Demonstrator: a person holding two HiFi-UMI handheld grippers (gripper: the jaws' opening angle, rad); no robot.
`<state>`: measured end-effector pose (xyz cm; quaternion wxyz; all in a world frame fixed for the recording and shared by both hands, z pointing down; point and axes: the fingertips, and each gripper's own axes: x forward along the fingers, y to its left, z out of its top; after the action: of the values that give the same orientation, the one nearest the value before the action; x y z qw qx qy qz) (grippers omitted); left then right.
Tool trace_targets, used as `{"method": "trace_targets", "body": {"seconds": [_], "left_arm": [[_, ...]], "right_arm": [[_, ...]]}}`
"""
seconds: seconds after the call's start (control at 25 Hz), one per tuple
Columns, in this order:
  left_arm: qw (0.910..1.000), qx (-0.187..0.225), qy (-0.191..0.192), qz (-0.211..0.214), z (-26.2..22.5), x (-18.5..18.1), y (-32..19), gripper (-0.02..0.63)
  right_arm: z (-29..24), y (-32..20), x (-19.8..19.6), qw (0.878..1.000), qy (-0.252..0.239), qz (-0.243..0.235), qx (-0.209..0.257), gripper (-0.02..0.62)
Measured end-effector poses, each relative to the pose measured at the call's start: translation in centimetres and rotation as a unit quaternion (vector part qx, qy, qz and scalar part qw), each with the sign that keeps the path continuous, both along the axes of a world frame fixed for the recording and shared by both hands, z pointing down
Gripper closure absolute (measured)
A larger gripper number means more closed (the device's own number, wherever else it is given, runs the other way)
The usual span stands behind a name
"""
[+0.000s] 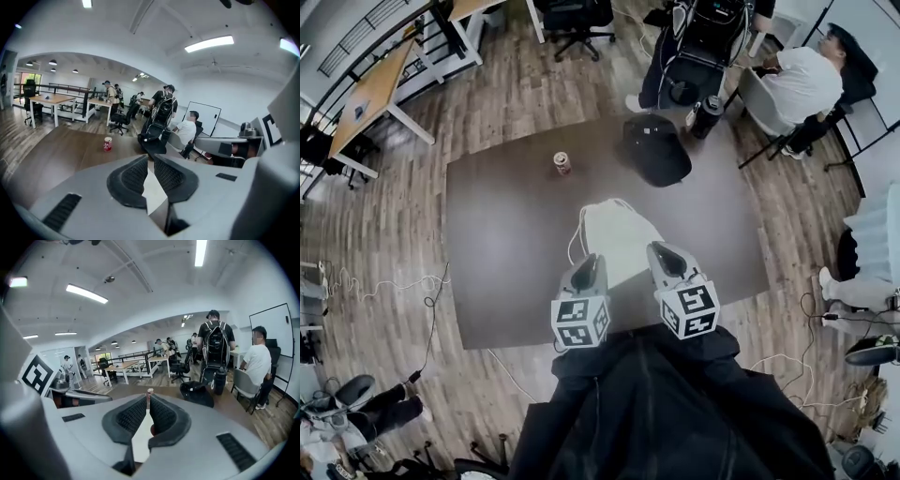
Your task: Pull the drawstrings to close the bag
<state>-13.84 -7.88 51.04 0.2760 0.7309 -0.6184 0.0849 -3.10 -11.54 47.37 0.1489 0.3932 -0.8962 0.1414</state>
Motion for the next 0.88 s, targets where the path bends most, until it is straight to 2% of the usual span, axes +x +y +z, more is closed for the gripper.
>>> {"method": "trace_targets", "body": {"seconds": [0.24,0.56,0.88], "left_arm": [[0.9975,0.070,-0.013,0.005,-7.1,0.2,-1.8,0.569],[0.9931,0.112,-0.033,0.013,-11.3,2.0,-2.8,0.574],[0.9896,0.131,-0.050,0.032,-13.0,3.8,-3.9,0.574]], "right_arm": [[-6.0,-1.2,-0.1,0.998,-0.023,0.007,0.052,0.563],[-10.6,-1.6,0.8,0.994,-0.042,0.017,0.101,0.571],[-12.1,-2.0,1.8,0.991,-0.048,0.023,0.123,0.572]]}}
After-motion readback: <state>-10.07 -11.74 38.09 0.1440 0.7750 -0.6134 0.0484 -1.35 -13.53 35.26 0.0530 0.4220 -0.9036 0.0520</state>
